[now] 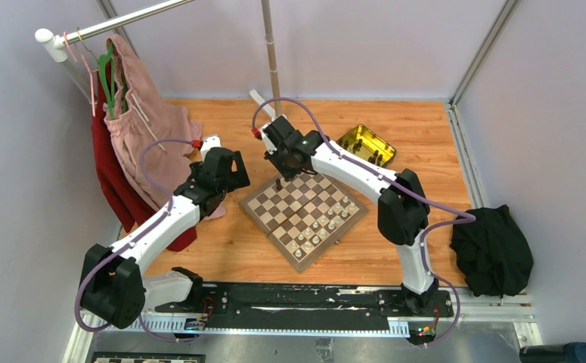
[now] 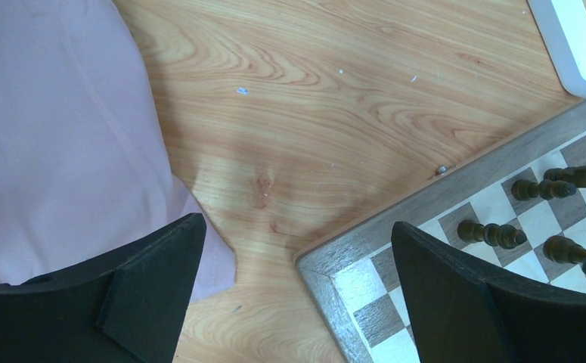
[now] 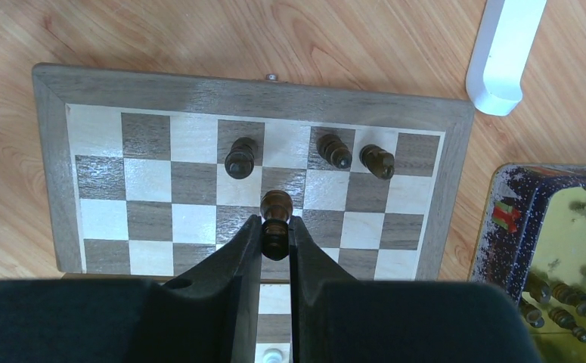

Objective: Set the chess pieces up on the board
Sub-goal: Place the chess piece on the chessboard.

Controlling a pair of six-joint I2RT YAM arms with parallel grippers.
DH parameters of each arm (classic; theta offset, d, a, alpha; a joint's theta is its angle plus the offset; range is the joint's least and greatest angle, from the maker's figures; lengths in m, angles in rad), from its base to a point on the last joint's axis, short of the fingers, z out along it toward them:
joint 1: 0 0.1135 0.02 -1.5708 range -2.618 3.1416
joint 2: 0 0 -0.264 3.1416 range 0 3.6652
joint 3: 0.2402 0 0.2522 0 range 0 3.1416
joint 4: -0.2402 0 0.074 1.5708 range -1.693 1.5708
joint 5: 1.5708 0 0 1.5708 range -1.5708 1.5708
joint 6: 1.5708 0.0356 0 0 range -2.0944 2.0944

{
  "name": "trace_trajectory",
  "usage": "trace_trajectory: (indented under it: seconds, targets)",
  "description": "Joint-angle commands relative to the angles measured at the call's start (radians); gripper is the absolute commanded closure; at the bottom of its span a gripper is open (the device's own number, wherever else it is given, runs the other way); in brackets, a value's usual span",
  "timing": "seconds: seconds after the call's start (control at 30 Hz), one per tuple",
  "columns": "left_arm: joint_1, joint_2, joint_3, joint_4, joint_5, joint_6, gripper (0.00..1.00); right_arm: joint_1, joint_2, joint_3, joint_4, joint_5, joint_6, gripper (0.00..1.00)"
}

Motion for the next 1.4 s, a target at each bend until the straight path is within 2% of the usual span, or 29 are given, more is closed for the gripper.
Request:
trace_trajectory:
  seconds: [0.0,0.6,1.37]
  targets:
    - [-0.007,-0.018,-0.013,-0.004,-0.022,0.004,0.00,0.010,0.041,0.054,-0.032,0.018,-0.022,1.00]
    - [-0.007,0.002,-0.014,0.015,-0.012,0.027,0.00,-0.005,0.148,0.122,-0.039,0.016,-0.027,1.00]
    - [-0.004,0.044,0.004,0.029,-0.009,0.051,0.00,-0.031,0.202,0.155,-0.040,0.001,-0.026,1.00]
